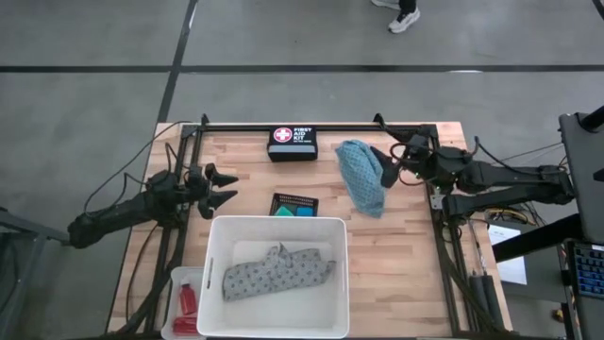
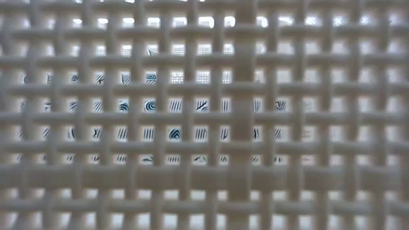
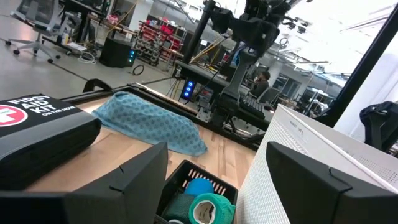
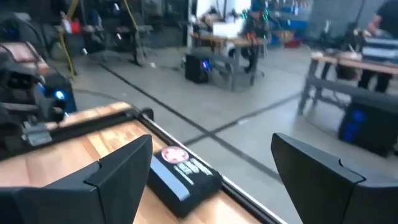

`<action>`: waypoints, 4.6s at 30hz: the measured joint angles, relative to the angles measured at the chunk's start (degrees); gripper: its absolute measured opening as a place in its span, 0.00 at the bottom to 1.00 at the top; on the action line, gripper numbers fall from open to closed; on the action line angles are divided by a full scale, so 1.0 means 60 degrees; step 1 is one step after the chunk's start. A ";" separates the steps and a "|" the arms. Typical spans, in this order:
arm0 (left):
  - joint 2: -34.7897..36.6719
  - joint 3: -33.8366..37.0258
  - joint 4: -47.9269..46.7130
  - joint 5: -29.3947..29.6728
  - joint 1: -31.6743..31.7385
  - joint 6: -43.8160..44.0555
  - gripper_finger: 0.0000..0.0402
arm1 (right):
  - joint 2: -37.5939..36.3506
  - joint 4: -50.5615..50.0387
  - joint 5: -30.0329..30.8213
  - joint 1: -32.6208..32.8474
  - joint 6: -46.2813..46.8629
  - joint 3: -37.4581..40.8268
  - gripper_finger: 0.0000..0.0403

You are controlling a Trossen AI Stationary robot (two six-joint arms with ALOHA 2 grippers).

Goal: Pick & Place Medicine items
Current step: Put the blue patient gown into the large white bin

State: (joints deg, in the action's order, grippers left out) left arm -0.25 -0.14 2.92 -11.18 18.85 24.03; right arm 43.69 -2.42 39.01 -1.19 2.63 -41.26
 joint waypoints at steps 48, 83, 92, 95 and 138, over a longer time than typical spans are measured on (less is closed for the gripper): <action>0.0004 0.0007 -0.0001 0.0000 -0.0001 0.0000 0.69 | 0.8588 -0.9824 -0.5367 -0.3974 0.6046 -0.5326 0.81; 0.0004 0.0007 0.0000 0.0000 0.0000 0.0000 0.69 | 0.8675 -0.6272 -0.5795 -0.3985 0.6507 -0.2608 0.33; 0.0003 0.0007 0.0002 0.0000 -0.0001 0.0000 0.69 | 0.8671 -0.6268 -0.5790 -0.3989 0.6500 -0.2618 0.31; 0.0000 0.0007 -0.0001 0.0000 0.0000 0.0000 0.69 | 0.8658 -0.6253 -0.5787 -0.3989 0.6498 -0.2618 0.33; 0.0000 0.0007 0.0003 0.0000 -0.0004 0.0000 0.69 | 0.1280 -0.2562 -0.4884 -0.2119 0.1902 -0.1925 0.28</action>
State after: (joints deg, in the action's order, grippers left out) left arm -0.25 -0.10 2.94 -11.18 18.83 24.03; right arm 51.37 -17.80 9.71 -13.91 14.04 -52.81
